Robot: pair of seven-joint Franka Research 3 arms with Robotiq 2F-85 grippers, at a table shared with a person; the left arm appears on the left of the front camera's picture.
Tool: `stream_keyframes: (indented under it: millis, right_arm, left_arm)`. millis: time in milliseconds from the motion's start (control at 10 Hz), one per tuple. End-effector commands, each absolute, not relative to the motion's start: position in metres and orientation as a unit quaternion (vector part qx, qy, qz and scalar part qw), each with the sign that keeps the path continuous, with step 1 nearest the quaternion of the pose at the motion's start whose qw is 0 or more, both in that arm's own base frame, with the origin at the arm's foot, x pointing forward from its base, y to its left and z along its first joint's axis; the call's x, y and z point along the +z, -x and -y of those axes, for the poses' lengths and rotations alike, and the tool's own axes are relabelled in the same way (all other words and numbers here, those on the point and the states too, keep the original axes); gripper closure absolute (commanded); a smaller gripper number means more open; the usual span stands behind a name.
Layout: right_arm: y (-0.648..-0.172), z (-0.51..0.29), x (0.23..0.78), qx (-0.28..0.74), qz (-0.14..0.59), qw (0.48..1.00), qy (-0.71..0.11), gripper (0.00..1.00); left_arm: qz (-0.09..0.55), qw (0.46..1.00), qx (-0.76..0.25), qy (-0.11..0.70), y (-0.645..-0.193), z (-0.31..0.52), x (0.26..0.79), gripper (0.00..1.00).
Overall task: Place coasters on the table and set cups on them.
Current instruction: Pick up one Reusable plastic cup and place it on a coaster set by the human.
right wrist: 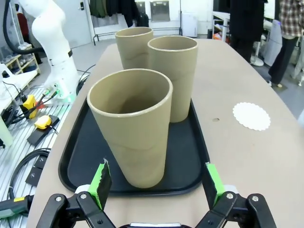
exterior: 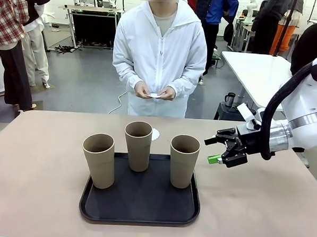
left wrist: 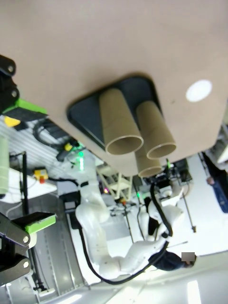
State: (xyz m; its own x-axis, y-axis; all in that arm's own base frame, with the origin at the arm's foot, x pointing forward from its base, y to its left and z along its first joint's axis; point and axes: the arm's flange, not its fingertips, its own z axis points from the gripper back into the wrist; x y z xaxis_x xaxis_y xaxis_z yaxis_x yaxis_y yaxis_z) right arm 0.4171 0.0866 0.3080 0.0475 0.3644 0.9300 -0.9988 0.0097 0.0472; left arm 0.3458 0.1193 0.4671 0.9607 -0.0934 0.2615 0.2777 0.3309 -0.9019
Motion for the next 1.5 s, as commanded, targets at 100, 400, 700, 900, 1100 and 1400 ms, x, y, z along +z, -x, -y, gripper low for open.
stream_keyframes:
  millis: [100,400,700,900,1100,1400]
  right_arm:
    - [-0.418,-0.103,0.297,0.597,0.383,0.561,-0.426,0.00]
    - [-0.416,-0.115,0.287,0.618,0.380,0.542,-0.424,0.00]
    - [-0.416,-0.124,0.280,0.631,0.380,0.528,-0.423,0.00]
    - [-0.417,-0.127,0.274,0.635,0.377,0.527,-0.421,0.00]
    - [-0.419,-0.134,0.269,0.637,0.367,0.528,-0.426,0.00]
    - [-0.424,-0.144,0.261,0.638,0.361,0.526,-0.432,0.00]
  left_arm:
    - [0.084,0.809,-0.115,0.570,-0.345,-0.121,0.469,0.00]
    - [0.084,0.809,-0.115,0.570,-0.345,-0.121,0.469,0.00]
    - [0.084,0.809,-0.115,0.570,-0.345,-0.121,0.469,0.00]
    - [0.084,0.809,-0.115,0.570,-0.345,-0.121,0.469,0.00]
    - [0.084,0.809,-0.115,0.570,-0.345,-0.121,0.469,0.00]
    - [0.084,0.809,-0.115,0.570,-0.345,-0.121,0.469,0.00]
